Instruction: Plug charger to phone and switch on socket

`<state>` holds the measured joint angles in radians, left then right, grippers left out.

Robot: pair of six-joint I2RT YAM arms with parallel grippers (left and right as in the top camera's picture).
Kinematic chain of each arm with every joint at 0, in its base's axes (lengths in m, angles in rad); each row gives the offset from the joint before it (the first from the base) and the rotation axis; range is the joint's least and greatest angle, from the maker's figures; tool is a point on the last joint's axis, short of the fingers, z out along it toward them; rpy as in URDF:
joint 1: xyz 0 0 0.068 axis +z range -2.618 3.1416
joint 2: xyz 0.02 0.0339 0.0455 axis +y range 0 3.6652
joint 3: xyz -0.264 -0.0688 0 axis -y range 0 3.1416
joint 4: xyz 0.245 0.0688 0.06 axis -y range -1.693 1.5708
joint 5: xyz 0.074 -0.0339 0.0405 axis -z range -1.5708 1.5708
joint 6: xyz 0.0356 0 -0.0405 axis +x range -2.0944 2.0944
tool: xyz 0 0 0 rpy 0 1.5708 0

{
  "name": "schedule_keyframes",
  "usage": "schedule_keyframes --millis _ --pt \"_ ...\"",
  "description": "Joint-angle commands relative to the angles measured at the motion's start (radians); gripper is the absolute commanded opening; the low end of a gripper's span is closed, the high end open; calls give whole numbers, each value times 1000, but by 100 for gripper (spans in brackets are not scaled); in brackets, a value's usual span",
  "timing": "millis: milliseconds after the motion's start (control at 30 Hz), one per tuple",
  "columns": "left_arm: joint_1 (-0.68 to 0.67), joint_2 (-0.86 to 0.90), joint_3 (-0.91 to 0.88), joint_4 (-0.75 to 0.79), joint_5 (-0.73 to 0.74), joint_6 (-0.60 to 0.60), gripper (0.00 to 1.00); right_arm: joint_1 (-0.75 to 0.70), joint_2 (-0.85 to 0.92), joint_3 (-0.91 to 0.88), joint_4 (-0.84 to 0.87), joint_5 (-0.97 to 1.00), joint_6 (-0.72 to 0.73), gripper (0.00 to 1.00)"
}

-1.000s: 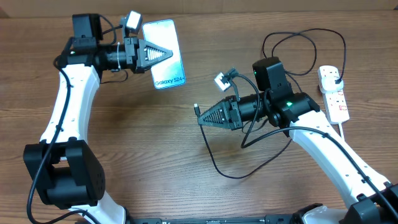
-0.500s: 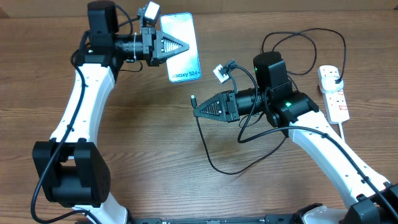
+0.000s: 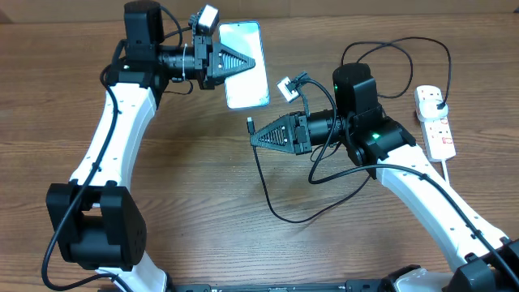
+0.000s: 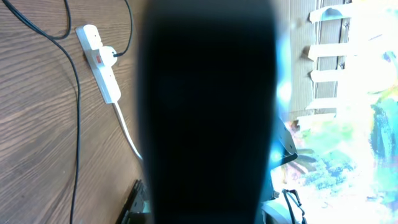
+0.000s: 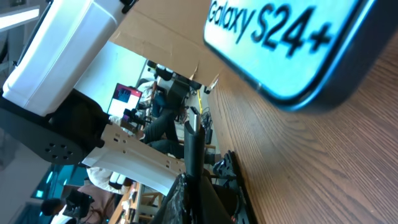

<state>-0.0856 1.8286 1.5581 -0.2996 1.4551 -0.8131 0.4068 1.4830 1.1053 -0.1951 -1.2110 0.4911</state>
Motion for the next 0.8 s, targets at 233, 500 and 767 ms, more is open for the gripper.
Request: schedule_keyframes --millis 233,500,767 --pt "-27 -43 15 6 47 -19 4 3 -1 14 10 51 19 4" --pt "-26 -43 15 12 47 -18 4 -36 -1 14 12 50 41 4" --pt "-26 -43 15 17 46 -18 4 -43 -1 14 12 47 41 4"
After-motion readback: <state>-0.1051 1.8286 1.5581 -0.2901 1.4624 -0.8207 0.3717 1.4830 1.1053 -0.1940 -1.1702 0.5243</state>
